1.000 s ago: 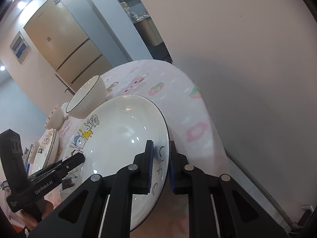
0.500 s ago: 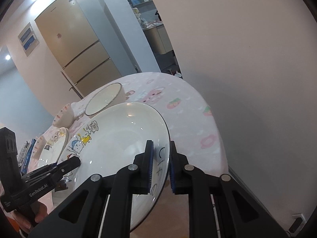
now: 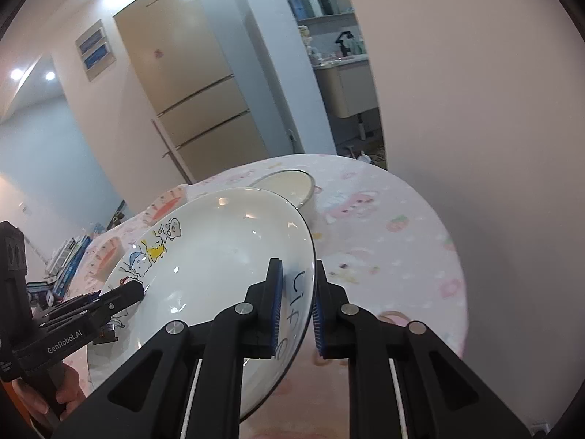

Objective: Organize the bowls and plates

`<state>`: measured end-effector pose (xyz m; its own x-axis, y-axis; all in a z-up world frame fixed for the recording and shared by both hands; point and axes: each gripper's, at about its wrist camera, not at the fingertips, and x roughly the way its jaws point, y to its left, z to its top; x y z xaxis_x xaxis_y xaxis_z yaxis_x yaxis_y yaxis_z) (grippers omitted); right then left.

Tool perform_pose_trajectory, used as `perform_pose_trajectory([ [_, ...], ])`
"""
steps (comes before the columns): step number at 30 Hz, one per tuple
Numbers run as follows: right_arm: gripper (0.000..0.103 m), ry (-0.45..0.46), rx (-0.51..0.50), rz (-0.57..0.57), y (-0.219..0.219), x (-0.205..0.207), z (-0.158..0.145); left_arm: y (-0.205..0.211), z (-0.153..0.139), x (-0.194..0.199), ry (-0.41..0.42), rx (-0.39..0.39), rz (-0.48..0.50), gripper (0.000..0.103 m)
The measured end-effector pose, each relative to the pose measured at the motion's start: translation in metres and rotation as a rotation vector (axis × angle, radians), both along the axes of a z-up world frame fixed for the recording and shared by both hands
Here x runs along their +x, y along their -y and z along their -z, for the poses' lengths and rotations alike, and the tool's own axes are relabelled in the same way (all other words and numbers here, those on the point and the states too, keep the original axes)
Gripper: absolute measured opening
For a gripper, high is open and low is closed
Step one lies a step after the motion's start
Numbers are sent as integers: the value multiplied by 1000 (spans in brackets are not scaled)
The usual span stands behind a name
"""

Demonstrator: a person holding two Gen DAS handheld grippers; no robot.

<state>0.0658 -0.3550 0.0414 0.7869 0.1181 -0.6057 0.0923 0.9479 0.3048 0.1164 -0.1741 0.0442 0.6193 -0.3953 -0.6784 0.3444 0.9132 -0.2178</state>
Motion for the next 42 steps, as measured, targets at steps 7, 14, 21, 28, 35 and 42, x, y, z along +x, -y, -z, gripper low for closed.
perform_pose_trajectory([
  [7, 14, 39, -23, -85, -50, 14, -17, -54, -20, -9, 44, -13, -85, 30],
  [14, 15, 73, -35, -160, -98, 29, -29, -103, -36, -18, 86, -8, -167, 30],
  [21, 15, 106, -53, -218, -133, 52, -43, -137, -51, -12, 116, -9, -227, 30],
  [28, 17, 124, -84, -237, -151, 78, -45, -156, -59, 2, 152, 1, -249, 30],
  [35, 17, 97, -89, -266, -167, 103, -22, -171, -34, 25, 113, 8, -272, 30],
  [42, 17, 3, -105, -290, -183, 125, 11, -188, 9, 54, 8, -11, -285, 30],
])
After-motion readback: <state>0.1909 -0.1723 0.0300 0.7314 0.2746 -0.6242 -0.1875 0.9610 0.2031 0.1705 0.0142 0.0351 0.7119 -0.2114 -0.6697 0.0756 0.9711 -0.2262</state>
